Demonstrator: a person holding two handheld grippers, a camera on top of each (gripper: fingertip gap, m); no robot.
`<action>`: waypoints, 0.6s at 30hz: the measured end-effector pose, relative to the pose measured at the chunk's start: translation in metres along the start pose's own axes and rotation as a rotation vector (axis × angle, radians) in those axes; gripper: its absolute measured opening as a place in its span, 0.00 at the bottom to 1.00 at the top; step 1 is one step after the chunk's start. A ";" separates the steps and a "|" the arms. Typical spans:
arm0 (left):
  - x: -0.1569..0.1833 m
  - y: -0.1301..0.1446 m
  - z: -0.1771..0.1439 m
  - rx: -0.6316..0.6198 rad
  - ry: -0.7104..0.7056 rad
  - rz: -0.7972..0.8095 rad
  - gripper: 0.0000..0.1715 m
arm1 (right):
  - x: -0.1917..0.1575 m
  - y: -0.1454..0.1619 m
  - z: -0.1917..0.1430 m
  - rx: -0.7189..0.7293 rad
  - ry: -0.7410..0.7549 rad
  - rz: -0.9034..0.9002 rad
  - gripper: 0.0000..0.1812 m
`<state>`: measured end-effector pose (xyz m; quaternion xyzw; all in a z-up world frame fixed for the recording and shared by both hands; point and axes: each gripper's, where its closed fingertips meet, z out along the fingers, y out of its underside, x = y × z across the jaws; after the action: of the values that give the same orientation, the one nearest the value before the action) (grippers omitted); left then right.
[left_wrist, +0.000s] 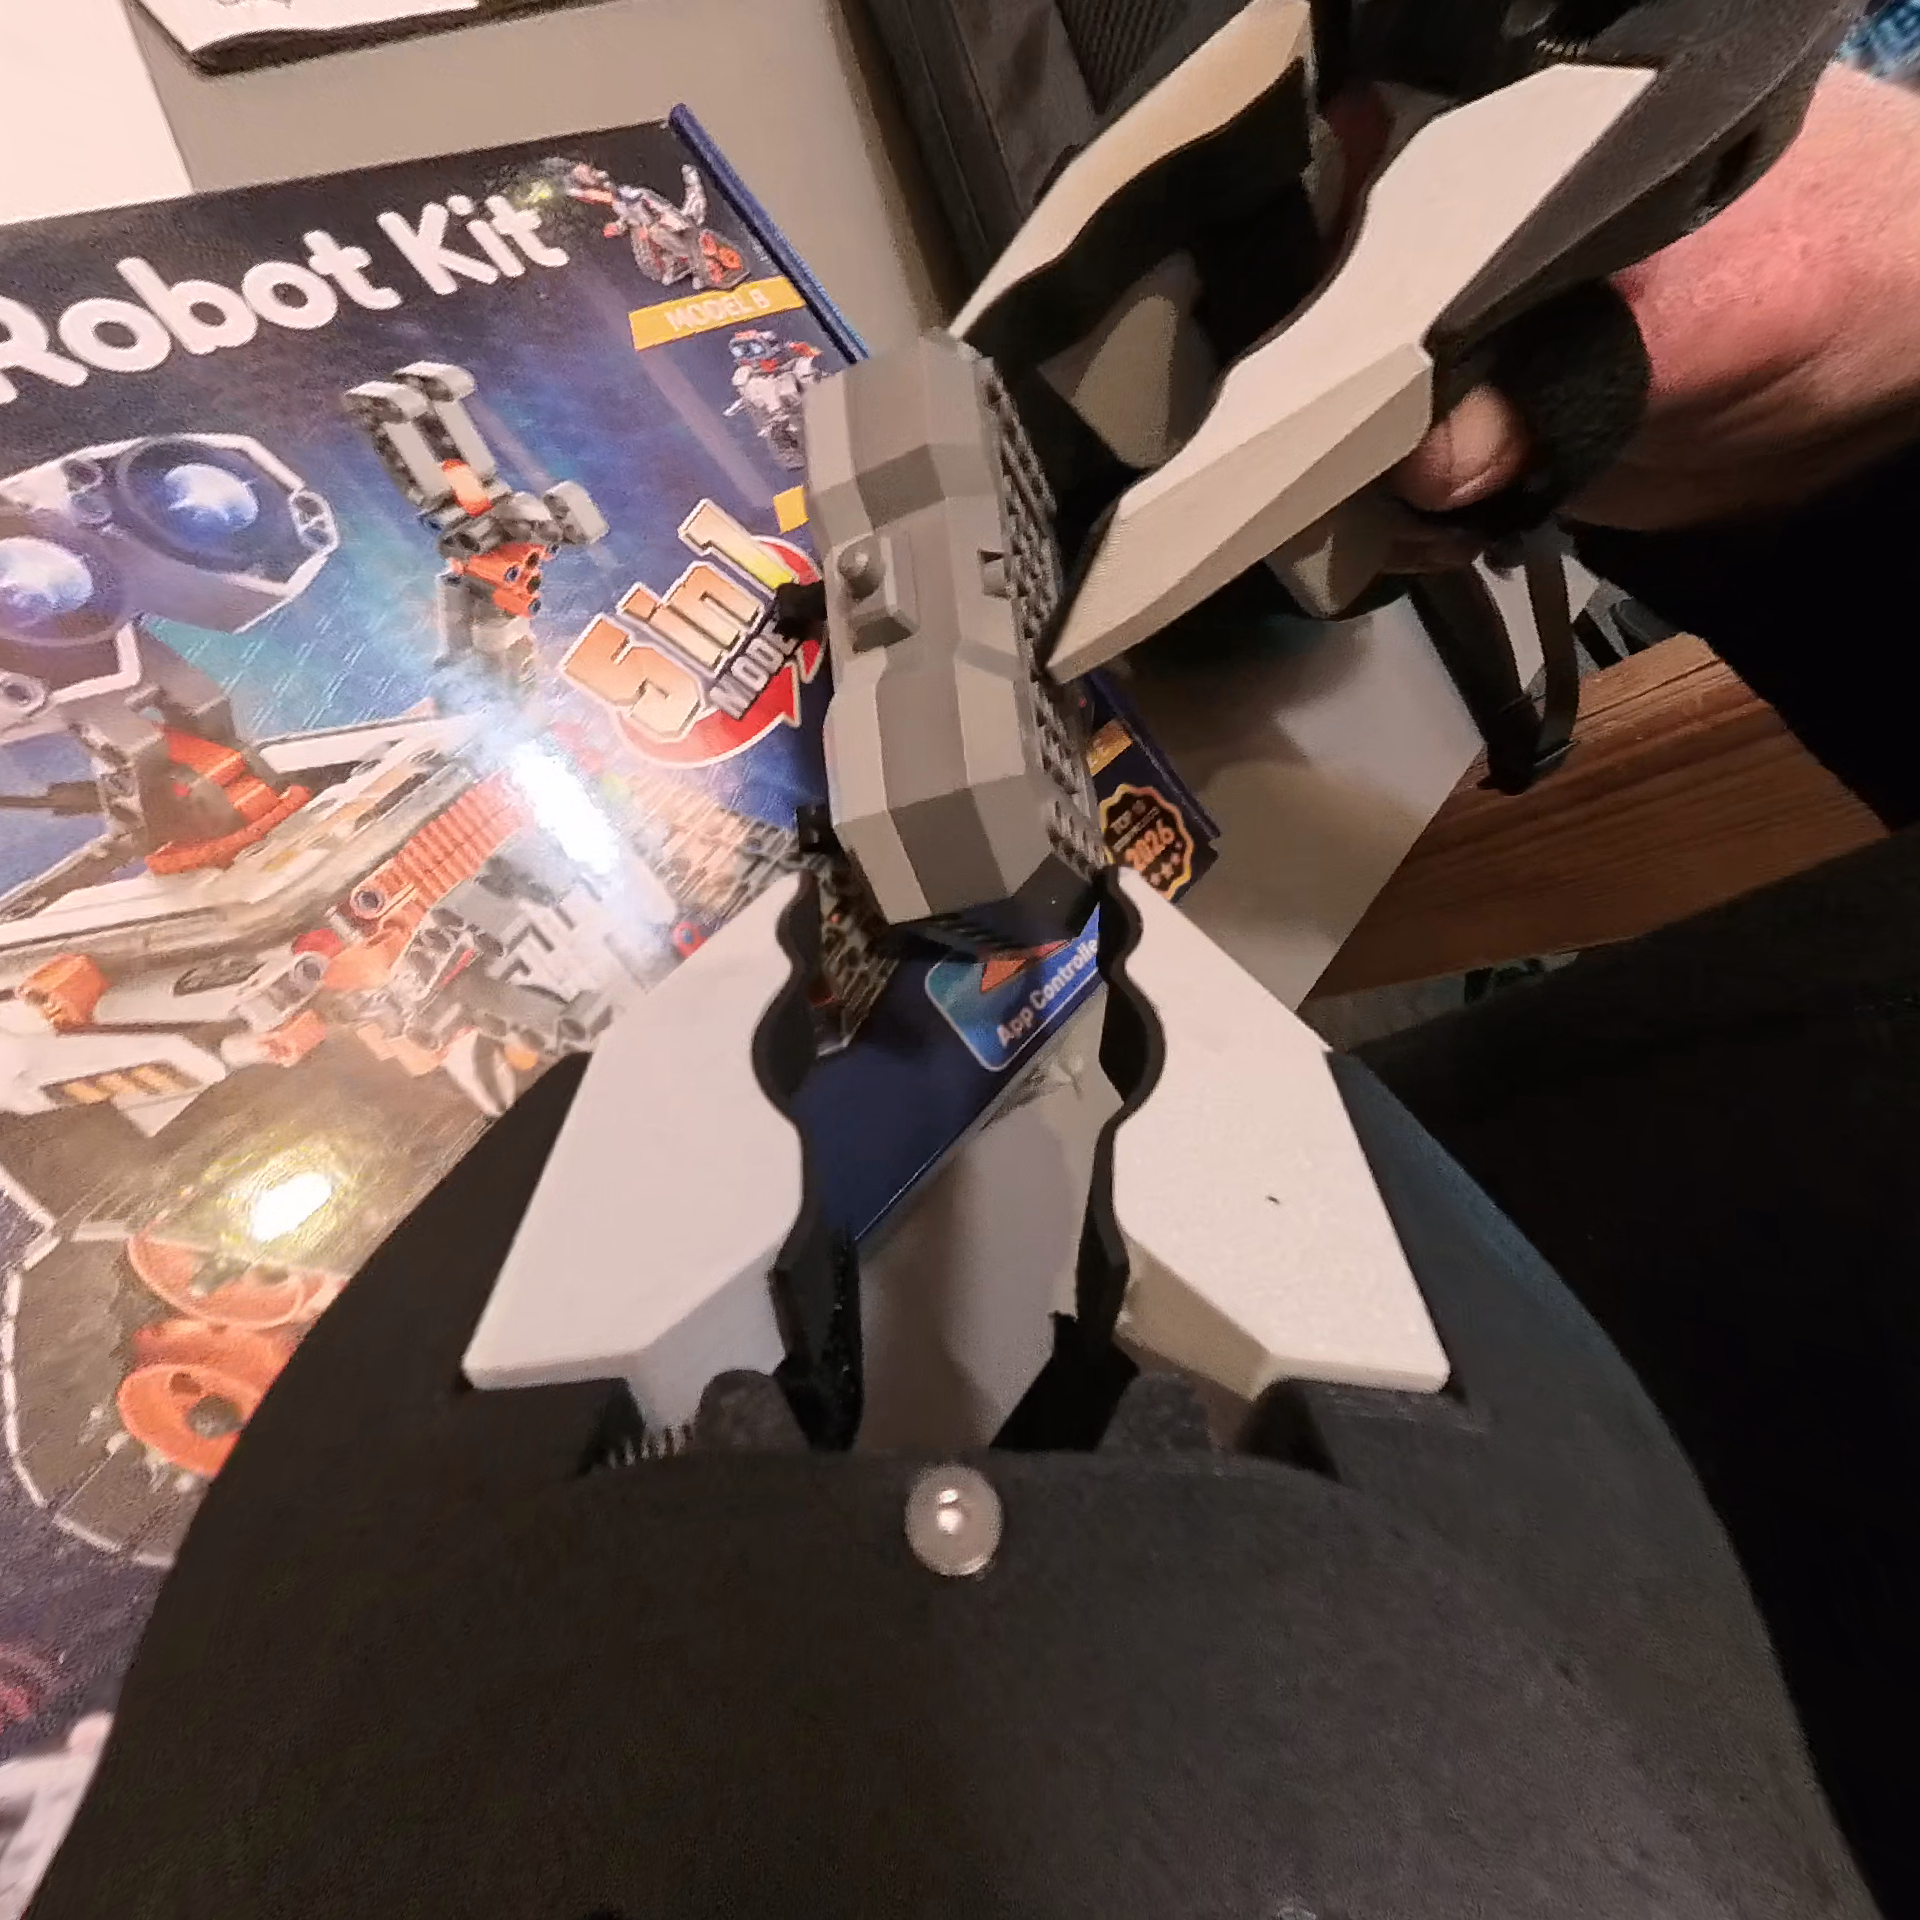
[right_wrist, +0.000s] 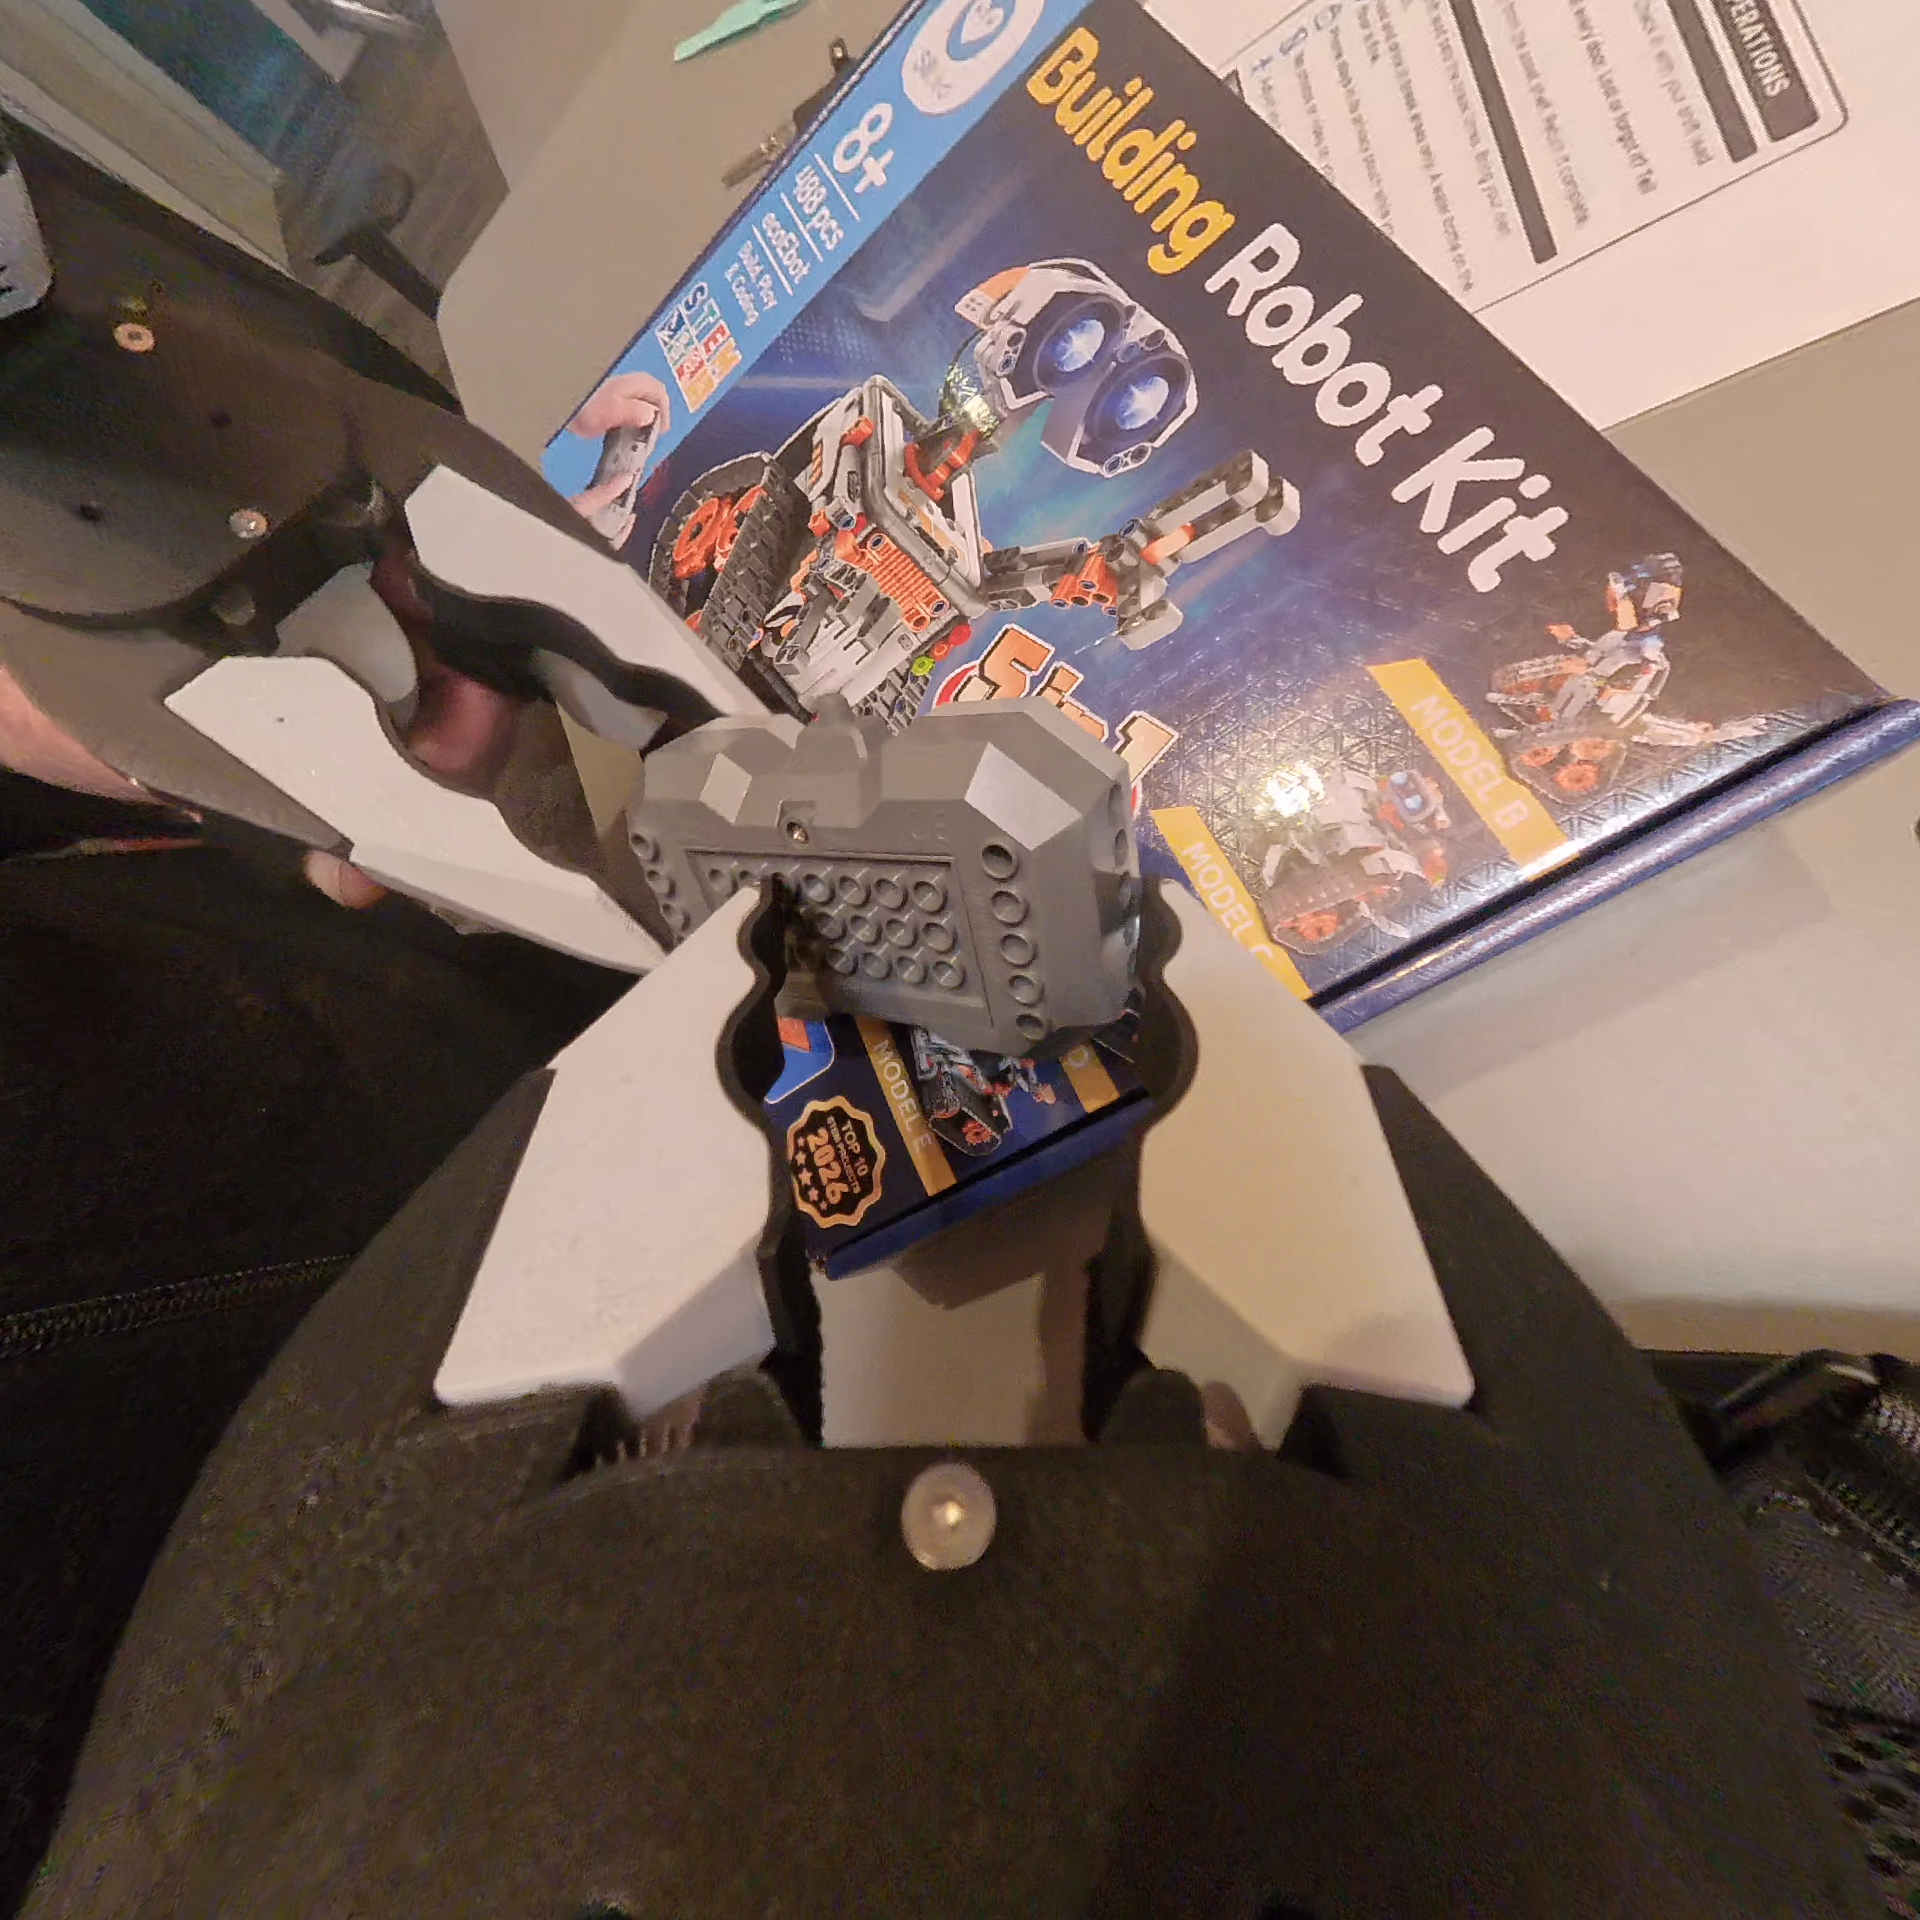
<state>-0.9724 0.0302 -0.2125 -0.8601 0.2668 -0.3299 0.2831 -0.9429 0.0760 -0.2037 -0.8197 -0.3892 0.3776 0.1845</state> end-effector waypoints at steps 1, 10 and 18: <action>0.000 -0.002 0.000 0.012 -0.005 0.012 0.28 | 0.001 -0.001 0.000 0.002 0.007 0.001 0.37; -0.022 -0.011 -0.025 0.115 -0.147 -0.003 0.24 | -0.010 -0.038 0.026 -0.035 -0.040 -0.100 0.41; -0.066 0.003 -0.051 0.231 -0.309 -0.270 0.27 | -0.025 -0.084 0.092 -0.242 -0.264 -0.376 0.42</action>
<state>-1.0517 0.0550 -0.2100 -0.8903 0.0634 -0.2573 0.3703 -1.0653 0.1099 -0.2008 -0.6928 -0.5977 0.3910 0.0996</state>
